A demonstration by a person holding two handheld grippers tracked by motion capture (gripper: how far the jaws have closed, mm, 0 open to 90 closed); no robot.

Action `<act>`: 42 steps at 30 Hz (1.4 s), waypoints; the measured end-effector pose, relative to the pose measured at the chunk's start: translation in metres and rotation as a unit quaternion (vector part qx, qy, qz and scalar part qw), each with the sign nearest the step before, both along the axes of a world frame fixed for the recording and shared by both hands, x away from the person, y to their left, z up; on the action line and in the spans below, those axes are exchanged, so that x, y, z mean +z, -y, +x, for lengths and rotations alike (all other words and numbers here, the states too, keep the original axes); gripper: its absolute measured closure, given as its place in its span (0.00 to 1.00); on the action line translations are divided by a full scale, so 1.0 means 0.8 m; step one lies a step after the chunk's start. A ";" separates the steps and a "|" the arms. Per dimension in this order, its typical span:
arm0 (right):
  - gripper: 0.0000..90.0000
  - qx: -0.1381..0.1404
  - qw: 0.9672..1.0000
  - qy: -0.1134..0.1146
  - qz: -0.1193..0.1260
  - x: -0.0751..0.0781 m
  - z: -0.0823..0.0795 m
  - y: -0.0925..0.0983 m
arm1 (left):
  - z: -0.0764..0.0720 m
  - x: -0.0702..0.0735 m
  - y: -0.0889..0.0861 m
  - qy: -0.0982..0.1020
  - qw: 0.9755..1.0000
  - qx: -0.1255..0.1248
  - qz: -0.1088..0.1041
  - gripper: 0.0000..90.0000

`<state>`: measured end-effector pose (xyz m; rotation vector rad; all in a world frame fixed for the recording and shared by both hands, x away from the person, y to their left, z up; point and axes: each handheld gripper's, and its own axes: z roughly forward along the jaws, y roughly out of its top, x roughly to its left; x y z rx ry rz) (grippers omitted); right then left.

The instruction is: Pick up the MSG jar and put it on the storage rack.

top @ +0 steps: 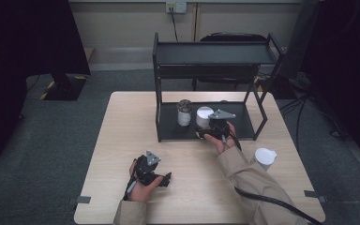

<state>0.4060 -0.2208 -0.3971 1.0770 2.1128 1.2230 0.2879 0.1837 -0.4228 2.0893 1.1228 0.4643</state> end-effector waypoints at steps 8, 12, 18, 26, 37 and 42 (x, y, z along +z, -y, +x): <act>0.34 -0.001 1.000 -0.001 -0.007 0.001 0.008 -0.003 | 0.000 0.000 0.000 0.000 1.000 0.000 0.000 0.00; 0.34 -0.004 1.000 -0.001 -0.007 0.000 0.010 -0.004 | 0.000 0.000 0.000 0.000 1.000 0.000 0.000 0.00; 0.34 -0.006 1.000 0.000 -0.008 0.001 0.016 -0.006 | 0.000 0.000 0.000 0.000 1.000 0.000 0.000 0.00; 0.34 -0.012 1.000 0.000 -0.010 0.001 0.020 -0.007 | 0.000 0.000 0.000 0.000 1.000 0.000 0.000 0.00; 0.34 -0.014 1.000 0.002 -0.012 -0.006 0.020 -0.009 | 0.000 0.000 0.000 0.000 1.000 0.000 0.000 0.00; 0.34 -0.015 1.000 0.004 -0.013 -0.008 0.021 -0.010 | 0.000 0.000 0.000 0.000 1.000 0.000 0.000 0.00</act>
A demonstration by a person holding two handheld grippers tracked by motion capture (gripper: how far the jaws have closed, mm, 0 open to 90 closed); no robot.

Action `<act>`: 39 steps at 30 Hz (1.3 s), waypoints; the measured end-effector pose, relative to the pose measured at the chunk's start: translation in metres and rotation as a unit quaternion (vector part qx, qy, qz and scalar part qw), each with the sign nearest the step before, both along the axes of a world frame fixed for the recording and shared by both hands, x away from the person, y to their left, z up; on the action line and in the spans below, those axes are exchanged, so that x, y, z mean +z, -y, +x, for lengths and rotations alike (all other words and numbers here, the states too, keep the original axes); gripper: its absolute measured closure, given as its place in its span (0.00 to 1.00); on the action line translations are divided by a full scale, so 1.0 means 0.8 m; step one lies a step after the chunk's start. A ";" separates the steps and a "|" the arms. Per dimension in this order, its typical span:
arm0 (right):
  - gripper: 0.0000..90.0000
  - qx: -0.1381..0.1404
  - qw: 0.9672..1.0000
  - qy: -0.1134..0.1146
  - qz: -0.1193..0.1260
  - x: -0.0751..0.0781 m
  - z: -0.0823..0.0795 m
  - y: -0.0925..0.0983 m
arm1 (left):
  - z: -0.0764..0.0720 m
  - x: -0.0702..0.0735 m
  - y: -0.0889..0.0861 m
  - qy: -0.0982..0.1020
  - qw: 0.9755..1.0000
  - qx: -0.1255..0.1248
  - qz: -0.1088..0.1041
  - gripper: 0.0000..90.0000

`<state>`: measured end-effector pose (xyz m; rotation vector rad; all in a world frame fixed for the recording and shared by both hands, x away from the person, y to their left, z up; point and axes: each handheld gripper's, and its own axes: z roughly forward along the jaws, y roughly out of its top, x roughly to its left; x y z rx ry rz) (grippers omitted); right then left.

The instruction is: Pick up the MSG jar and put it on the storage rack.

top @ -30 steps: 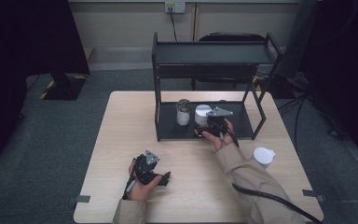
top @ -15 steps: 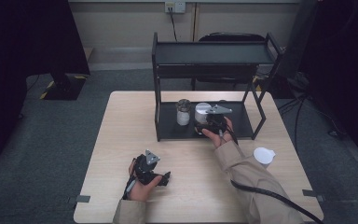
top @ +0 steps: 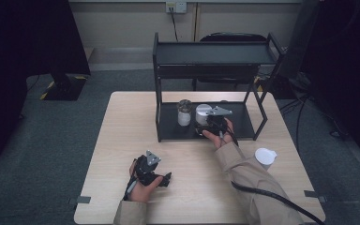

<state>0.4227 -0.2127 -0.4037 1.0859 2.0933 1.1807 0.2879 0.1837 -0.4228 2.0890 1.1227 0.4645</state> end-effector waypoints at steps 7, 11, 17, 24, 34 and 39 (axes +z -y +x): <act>0.34 -0.002 1.000 0.002 0.003 -0.002 0.002 0.000 | 0.000 0.000 0.000 0.000 1.000 0.000 0.000 0.00; 0.34 -0.004 1.000 0.005 0.006 -0.005 0.002 -0.001 | 0.000 0.000 0.000 0.000 1.000 0.000 0.000 0.00; 0.34 -0.006 1.000 0.007 0.004 -0.005 0.001 -0.003 | 0.000 0.000 0.000 0.000 1.000 0.000 0.000 0.00; 0.34 -0.011 1.000 0.003 -0.001 -0.002 0.000 -0.007 | 0.000 0.000 0.000 0.000 1.000 0.000 0.000 0.00; 0.34 -0.013 1.000 -0.002 0.001 0.000 0.001 -0.007 | 0.000 0.000 0.000 0.000 1.000 0.000 0.000 0.00; 0.34 -0.013 1.000 -0.005 0.000 0.001 0.002 -0.007 | 0.000 0.000 0.000 0.000 1.000 0.000 0.000 0.00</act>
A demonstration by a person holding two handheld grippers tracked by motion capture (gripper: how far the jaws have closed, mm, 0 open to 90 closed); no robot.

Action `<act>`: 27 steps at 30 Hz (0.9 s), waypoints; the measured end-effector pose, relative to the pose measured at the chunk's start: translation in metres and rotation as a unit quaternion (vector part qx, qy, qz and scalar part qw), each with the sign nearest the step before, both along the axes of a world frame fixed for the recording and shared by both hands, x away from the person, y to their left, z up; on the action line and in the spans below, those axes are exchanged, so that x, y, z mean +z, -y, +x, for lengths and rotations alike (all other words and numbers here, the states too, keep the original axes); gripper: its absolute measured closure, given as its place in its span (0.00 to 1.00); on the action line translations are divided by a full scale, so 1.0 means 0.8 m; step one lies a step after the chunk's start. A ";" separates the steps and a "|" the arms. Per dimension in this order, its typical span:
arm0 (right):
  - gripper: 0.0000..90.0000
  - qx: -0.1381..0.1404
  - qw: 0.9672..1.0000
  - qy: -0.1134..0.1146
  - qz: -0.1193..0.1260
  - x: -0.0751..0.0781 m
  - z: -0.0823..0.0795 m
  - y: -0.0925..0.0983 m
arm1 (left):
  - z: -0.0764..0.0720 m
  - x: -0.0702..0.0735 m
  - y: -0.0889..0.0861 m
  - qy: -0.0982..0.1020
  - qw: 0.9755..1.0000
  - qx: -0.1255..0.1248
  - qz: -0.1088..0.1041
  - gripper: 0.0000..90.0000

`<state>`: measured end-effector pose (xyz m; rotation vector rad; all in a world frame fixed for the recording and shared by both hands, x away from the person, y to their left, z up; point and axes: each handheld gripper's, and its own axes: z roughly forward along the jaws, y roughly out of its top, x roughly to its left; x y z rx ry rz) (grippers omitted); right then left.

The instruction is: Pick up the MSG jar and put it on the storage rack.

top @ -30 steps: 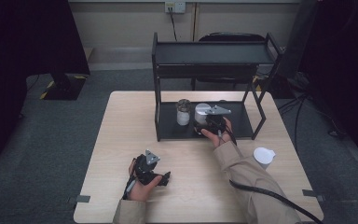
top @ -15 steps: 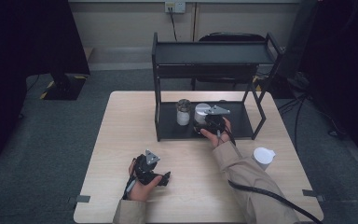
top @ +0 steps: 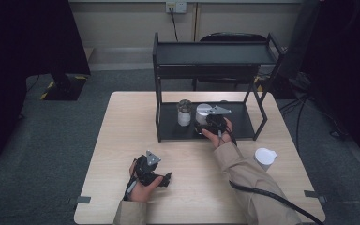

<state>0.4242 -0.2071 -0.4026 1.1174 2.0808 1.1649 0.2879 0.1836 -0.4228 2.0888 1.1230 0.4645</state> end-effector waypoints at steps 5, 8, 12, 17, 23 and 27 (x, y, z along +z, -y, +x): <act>0.32 0.000 1.000 -0.001 -0.002 0.003 0.000 0.000 | 0.000 0.000 0.000 0.000 1.000 0.000 0.000 0.00; 0.24 -0.002 1.000 -0.005 0.000 0.006 -0.001 0.000 | 0.000 0.000 0.000 0.000 1.000 0.000 0.000 0.00; 0.14 -0.011 1.000 -0.017 0.009 0.011 -0.002 0.002 | 0.000 0.000 0.000 0.000 1.000 0.000 0.000 0.00; 0.10 -0.013 1.000 -0.021 0.019 0.012 -0.006 0.006 | 0.000 0.000 0.000 0.000 1.000 0.000 0.000 0.00; 0.04 -0.016 0.999 -0.022 0.027 0.010 -0.015 0.012 | 0.000 0.000 0.000 0.000 1.000 0.000 0.000 0.00; 0.03 -0.010 0.999 -0.033 0.035 0.009 -0.017 0.017 | 0.000 0.000 0.000 0.000 1.000 0.000 0.000 0.00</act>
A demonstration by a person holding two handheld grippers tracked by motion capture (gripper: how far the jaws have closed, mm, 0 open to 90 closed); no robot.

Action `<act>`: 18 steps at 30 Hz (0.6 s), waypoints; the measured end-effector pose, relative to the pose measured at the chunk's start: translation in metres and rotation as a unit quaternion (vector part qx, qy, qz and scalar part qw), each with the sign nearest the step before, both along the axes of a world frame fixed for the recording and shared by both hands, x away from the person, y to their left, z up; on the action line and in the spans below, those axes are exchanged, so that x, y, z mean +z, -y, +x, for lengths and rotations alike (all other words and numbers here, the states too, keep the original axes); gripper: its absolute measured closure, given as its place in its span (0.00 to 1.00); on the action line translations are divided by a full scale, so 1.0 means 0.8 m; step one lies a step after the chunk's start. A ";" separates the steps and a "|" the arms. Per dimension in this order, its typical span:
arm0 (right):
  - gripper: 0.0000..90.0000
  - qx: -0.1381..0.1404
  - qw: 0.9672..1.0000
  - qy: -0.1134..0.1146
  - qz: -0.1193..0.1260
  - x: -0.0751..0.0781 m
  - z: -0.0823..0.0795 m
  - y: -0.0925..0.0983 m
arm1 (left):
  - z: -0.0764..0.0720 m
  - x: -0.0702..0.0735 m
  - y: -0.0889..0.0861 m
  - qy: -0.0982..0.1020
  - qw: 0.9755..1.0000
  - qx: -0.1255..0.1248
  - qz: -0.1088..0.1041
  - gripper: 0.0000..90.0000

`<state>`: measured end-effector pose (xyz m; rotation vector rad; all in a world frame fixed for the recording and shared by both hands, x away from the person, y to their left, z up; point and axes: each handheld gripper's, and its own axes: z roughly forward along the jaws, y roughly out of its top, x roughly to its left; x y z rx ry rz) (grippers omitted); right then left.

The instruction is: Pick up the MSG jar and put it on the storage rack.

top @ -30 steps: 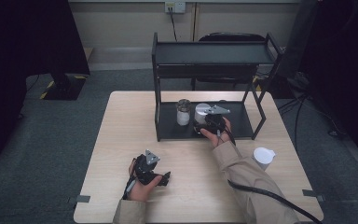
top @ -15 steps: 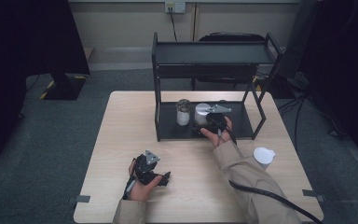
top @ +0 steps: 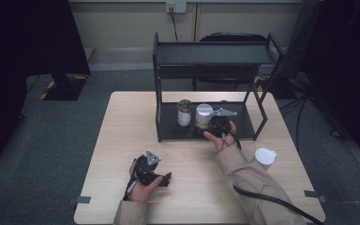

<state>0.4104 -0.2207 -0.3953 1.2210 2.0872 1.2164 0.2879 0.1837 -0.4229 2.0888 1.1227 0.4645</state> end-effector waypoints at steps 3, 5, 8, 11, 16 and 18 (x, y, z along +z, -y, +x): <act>0.00 0.004 1.000 0.001 -0.008 0.002 -0.006 0.000 | 0.000 0.000 0.000 0.000 1.000 0.000 0.000 0.00; 0.00 0.003 1.000 -0.006 -0.003 0.002 -0.010 0.002 | 0.000 0.000 0.000 0.000 1.000 0.000 0.000 0.00; 0.00 0.011 1.000 -0.012 0.006 0.002 -0.014 0.008 | 0.000 0.000 0.000 0.000 1.000 0.000 0.000 0.00; 0.01 0.018 1.000 -0.011 0.004 0.003 -0.019 0.010 | 0.000 0.000 0.000 0.000 1.000 0.000 0.000 0.00; 0.00 0.023 1.000 -0.015 0.010 0.005 -0.027 0.015 | 0.000 0.000 0.000 0.000 1.000 0.000 0.000 0.00; 0.00 0.035 0.999 -0.016 0.009 0.006 -0.029 0.018 | 0.000 0.000 0.000 0.000 1.000 0.000 0.000 0.00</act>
